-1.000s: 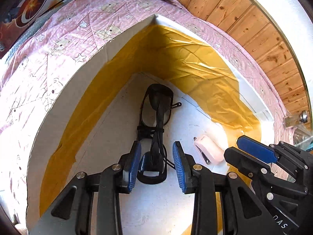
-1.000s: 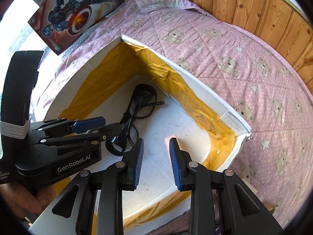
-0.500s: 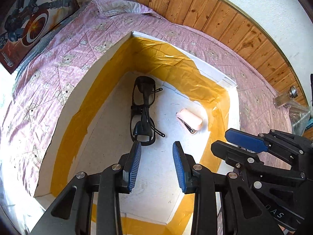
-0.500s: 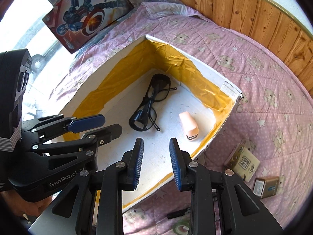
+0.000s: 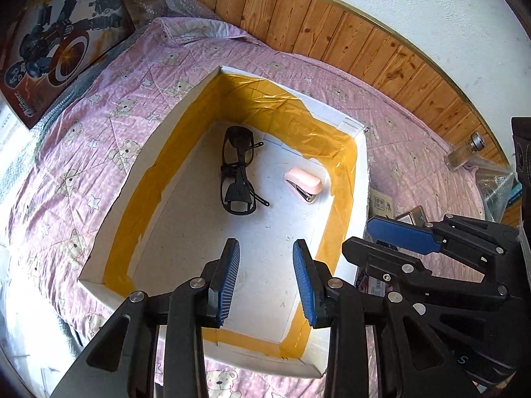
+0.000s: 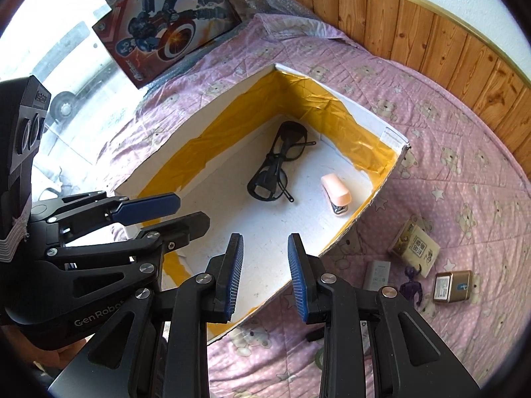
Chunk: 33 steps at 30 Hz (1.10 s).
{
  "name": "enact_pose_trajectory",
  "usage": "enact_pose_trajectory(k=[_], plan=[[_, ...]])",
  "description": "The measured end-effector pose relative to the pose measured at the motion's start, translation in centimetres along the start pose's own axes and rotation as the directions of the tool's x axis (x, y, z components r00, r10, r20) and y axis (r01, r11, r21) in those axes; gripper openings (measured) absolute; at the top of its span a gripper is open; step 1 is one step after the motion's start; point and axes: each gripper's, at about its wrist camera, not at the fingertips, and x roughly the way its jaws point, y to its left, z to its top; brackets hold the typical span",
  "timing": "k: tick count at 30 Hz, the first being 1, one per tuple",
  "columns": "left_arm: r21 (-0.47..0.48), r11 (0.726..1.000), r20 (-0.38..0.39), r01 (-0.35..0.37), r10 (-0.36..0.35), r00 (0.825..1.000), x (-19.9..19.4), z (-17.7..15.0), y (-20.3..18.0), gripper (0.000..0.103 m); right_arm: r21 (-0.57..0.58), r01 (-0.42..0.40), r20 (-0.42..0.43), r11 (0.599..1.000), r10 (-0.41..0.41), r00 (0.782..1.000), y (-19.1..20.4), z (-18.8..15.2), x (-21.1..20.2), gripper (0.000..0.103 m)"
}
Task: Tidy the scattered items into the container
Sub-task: 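Withdraw both tools from the box back toward the remaining items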
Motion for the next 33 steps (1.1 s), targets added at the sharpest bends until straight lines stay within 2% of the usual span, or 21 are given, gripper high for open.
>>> enact_pose_trajectory(k=[14, 19, 26, 32, 33], plan=[[0.053, 0.999, 0.031, 0.001, -0.002, 1.000, -3.4, -3.6, -0.5, 0.035, -0.021, 0.012, 0.059, 1.000, -0.011, 0.998, 2.9, -3.8, -3.3, 0.033], [0.080, 0.997, 0.043, -0.002, -0.001, 0.999, -4.2, -5.2, -1.0, 0.035, -0.023, 0.039, 0.119, 0.999, -0.036, 0.992, 4.0, -5.9, -5.1, 0.033], [0.191, 0.981, 0.112, -0.019, -0.003, 0.994, -5.6, -8.8, -2.9, 0.035, 0.049, 0.069, 0.255, 0.996, -0.080, 0.964, 3.9, -11.1, -7.9, 0.034], [0.296, 0.955, 0.182, -0.026, -0.030, 0.983, -6.2, -12.2, -5.0, 0.038, 0.124, 0.047, 0.346, 0.991, -0.088, 0.934, 2.5, -15.9, -9.8, 0.034], [0.322, 0.947, 0.188, -0.020, -0.043, 0.981, -6.3, -12.8, -5.5, 0.042, 0.140, 0.047, 0.360, 0.989, -0.095, 0.928, 2.2, -16.7, -10.1, 0.035]])
